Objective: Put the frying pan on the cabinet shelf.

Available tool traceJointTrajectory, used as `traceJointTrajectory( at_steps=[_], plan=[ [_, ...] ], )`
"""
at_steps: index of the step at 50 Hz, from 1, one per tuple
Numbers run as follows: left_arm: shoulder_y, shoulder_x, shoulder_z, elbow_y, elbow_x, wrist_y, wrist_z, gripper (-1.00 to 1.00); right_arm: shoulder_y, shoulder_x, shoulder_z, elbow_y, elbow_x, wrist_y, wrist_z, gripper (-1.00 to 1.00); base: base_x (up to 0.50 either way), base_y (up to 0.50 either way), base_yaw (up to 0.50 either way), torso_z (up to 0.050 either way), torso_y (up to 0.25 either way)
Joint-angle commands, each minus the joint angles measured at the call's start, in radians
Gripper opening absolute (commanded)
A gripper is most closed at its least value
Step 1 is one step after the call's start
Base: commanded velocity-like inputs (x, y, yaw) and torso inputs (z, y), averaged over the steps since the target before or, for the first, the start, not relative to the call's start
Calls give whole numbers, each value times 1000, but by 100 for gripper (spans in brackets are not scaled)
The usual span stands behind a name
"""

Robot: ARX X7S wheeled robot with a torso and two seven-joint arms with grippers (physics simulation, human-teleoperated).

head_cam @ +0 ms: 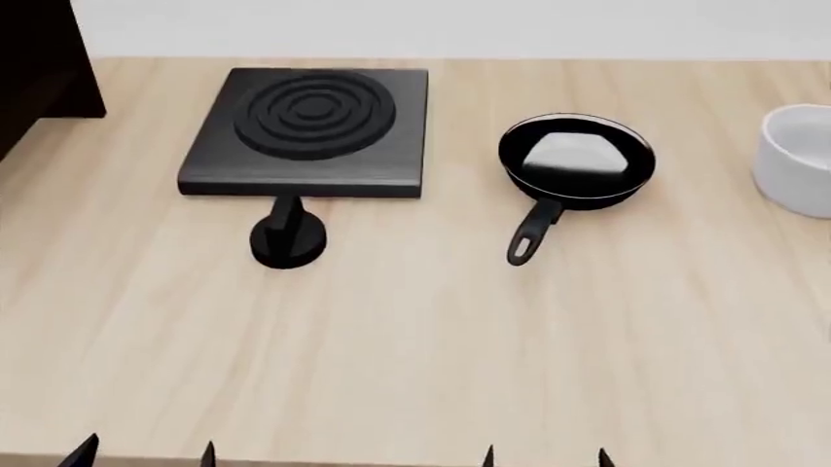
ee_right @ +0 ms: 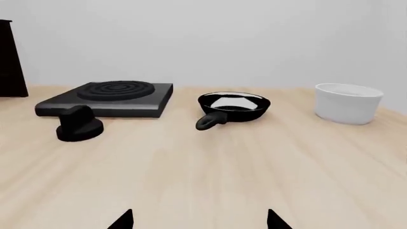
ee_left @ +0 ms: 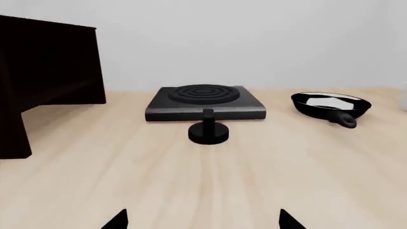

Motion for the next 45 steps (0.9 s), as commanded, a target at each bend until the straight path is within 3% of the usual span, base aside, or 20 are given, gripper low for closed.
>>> traceJointTrajectory(
  at_steps=[1, 37, 45],
  plan=[
    [2, -18, 23, 5, -7, 1, -15, 100, -4, 17, -20, -21, 15, 17, 20, 100, 0, 0, 0, 50, 0],
    [-7, -53, 59, 0, -56, 6, -48, 100, 9, 53, -60, 9, 52, -8, 62, 100, 0, 0, 0, 49, 0],
    [-3, -58, 62, 15, -71, 4, -55, 100, 8, 61, -71, -7, 47, 17, 79, 100, 0, 0, 0, 11, 0]
  ],
)
